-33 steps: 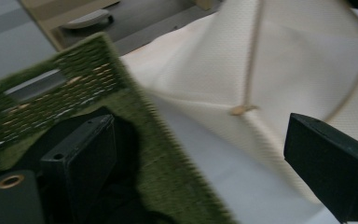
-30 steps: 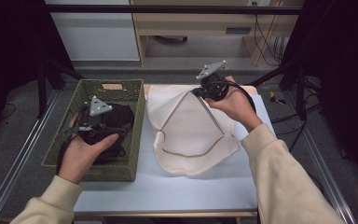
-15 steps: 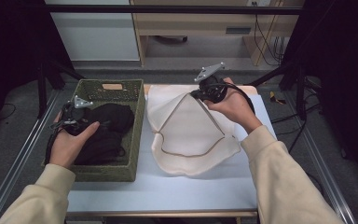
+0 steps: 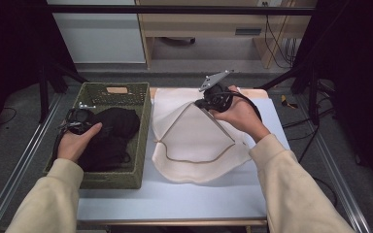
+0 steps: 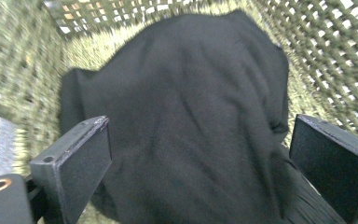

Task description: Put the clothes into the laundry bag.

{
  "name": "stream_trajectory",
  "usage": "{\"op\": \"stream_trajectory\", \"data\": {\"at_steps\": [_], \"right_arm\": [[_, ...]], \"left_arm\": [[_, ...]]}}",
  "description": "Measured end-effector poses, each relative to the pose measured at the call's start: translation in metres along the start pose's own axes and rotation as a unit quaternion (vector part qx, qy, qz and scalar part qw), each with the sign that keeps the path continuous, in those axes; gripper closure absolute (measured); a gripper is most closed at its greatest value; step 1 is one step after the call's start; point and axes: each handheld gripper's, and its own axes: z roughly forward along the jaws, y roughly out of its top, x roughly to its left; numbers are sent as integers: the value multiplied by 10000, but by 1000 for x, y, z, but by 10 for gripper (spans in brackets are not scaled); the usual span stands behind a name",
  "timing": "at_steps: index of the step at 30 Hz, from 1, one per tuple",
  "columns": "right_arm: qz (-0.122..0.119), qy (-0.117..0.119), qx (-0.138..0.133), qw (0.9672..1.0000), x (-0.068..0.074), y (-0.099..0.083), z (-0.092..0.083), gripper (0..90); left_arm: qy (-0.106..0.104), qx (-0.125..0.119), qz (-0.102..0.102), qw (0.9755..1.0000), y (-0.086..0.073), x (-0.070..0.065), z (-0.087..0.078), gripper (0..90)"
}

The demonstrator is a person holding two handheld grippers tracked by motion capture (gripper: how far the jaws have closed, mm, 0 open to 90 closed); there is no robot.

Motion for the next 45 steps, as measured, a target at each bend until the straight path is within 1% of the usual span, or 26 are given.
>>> {"op": "stream_trajectory", "data": {"at_steps": [1, 4, 5, 6, 10, 12, 13, 14, 15, 17, 18, 19, 20, 21, 22, 24, 25, 26, 27, 28, 29, 30, 35, 37, 40, 45], "right_arm": [[-6, 6, -7, 10000, 0, 0, 0, 898], [-13, 13, 18, 10000, 1, 0, 1, 898], [-12, 17, 20, 10000, 1, 0, 1, 899], [-25, 21, 25, 10000, 1, 0, 1, 898], [-11, 19, 41, 10000, 2, 0, 1, 898], [-11, 20, 43, 10000, 1, 0, 1, 898], [-11, 20, 43, 10000, 1, 0, 1, 898], [-8, 30, 44, 10000, 1, 0, 1, 898], [-5, 32, 54, 10000, 1, 0, 1, 898], [-4, 38, 66, 10000, 2, 0, 1, 898], [-10, 31, 67, 10000, 2, 0, 1, 898], [-11, 35, 68, 10000, 2, 0, 1, 898], [-12, 31, 69, 10000, 2, 1, 1, 898], [-31, 38, 75, 10000, 2, 1, 2, 898], [-30, 48, 76, 10000, 2, 1, 2, 898], [-24, 46, 78, 10000, 2, 1, 2, 899], [-27, 40, 80, 10000, 3, 1, 2, 898], [-21, 41, 91, 9999, 3, 1, 2, 899], [-6, 31, 90, 10000, 3, 2, 2, 898], [-5, 33, 89, 10000, 2, 2, 3, 898], [-5, 33, 89, 10000, 2, 2, 3, 898], [-13, 40, 96, 9999, 2, 2, 3, 898], [21, 40, 138, 9999, 1, 3, 6, 898], [11, 32, 136, 9999, 0, 3, 7, 898], [51, 42, 123, 9999, -1, 3, 7, 898], [16, 42, 124, 9999, 0, 4, 7, 898]], "left_arm": [[0, 0, 0, 10000, 0, 0, 0, 51], [5, 42, -179, 9998, -4, 5, 14, 46], [5, 42, -179, 9998, -4, 5, 14, 45], [27, 57, -310, 9995, -6, 8, 21, 40], [38, 143, -406, 9991, -9, 12, 29, 16], [-17, 268, -509, 9983, -11, 14, 35, 7], [-17, 268, -509, 9983, -11, 14, 35, 4], [-63, 313, -574, 9978, -12, 16, 38, 3], [-94, 368, -573, 9976, -12, 16, 40, 2], [-109, 361, -578, 9976, -13, 15, 42, 9], [-148, 410, -510, 9977, -13, 15, 43, 9], [-171, 396, -523, 9977, -14, 14, 45, 23], [-257, 421, -509, 9975, -14, 12, 47, 31], [-257, 421, -509, 9975, -14, 12, 47, 49], [-382, 447, -490, 9971, -14, 11, 50, 53], [-420, 450, -496, 9969, -14, 10, 51, 54], [-514, 453, -499, 9964, -15, 10, 53, 75], [-669, 482, -480, 9954, -15, 8, 55, 76], [-669, 482, -480, 9954, -15, 8, 55, 77], [-679, 559, -218, 9959, -15, 5, 57, 73], [-679, 559, -218, 9959, -15, 5, 57, 68], [-673, 599, -112, 9959, -14, 2, 59, 62], [-648, 623, -60, 9959, -15, 2, 62, 49], [-652, 625, -82, 9959, -15, 2, 62, 53], [-576, 703, 6, 9959, -14, 2, 63, 84], [-441, 784, 41, 9959, -13, 0, 63, 167]]}}
